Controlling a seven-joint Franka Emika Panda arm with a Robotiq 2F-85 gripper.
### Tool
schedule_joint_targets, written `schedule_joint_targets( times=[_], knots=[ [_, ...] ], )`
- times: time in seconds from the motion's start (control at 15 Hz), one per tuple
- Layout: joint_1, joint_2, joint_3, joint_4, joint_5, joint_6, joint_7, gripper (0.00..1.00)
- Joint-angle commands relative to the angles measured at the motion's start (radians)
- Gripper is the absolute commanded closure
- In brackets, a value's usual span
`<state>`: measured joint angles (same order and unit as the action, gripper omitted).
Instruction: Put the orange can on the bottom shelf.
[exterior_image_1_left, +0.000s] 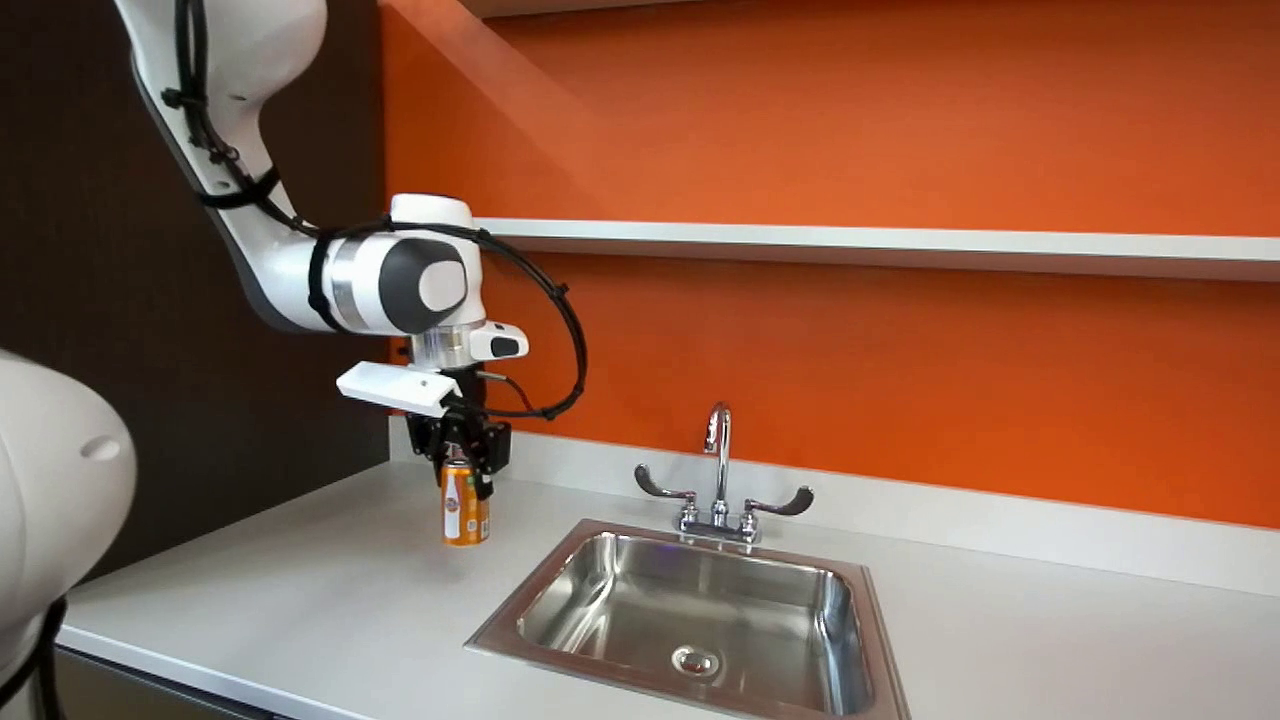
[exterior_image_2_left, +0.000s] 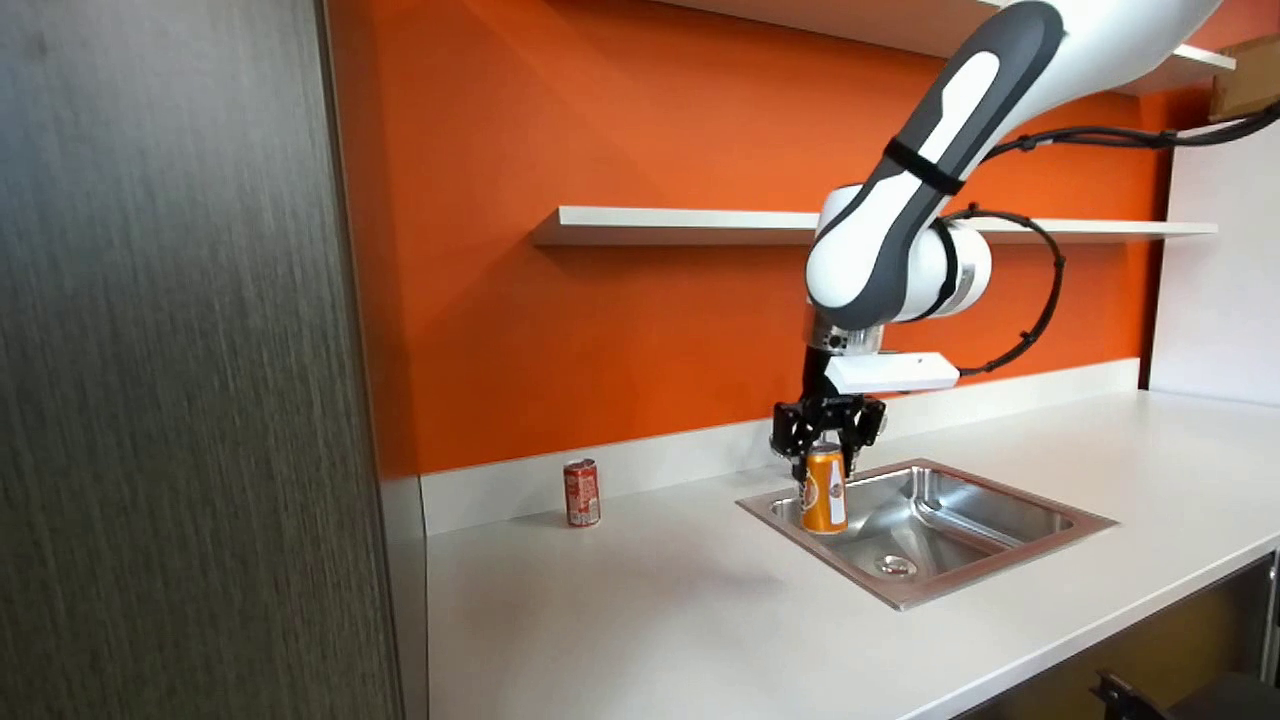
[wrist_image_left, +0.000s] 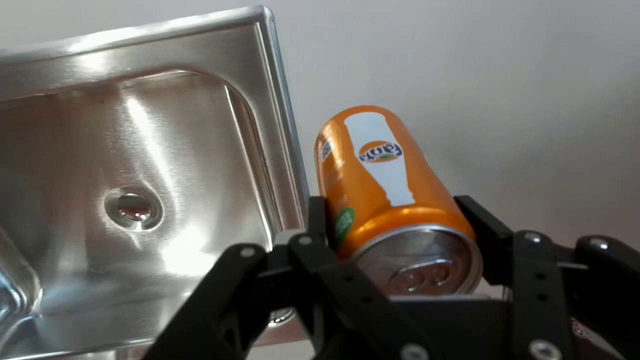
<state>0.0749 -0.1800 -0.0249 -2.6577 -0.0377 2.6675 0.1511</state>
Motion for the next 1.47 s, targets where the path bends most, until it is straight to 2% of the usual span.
schedule_joint_targets(
  times=[0.0,0.4,0.8,1.07,1.4],
  knots=[
    [-0.026,-0.176,0.045,0.002,0.006,-0.172,0.035,0.6],
    [-0.023,-0.416,0.046,0.053,0.072,-0.344,0.026,0.6],
    [-0.03,-0.556,0.043,0.222,0.138,-0.433,0.034,0.6],
    [-0.048,-0.544,0.059,0.371,0.138,-0.428,0.064,0.6],
    [-0.071,-0.439,0.086,0.562,0.12,-0.417,0.092,0.6]
  ],
)
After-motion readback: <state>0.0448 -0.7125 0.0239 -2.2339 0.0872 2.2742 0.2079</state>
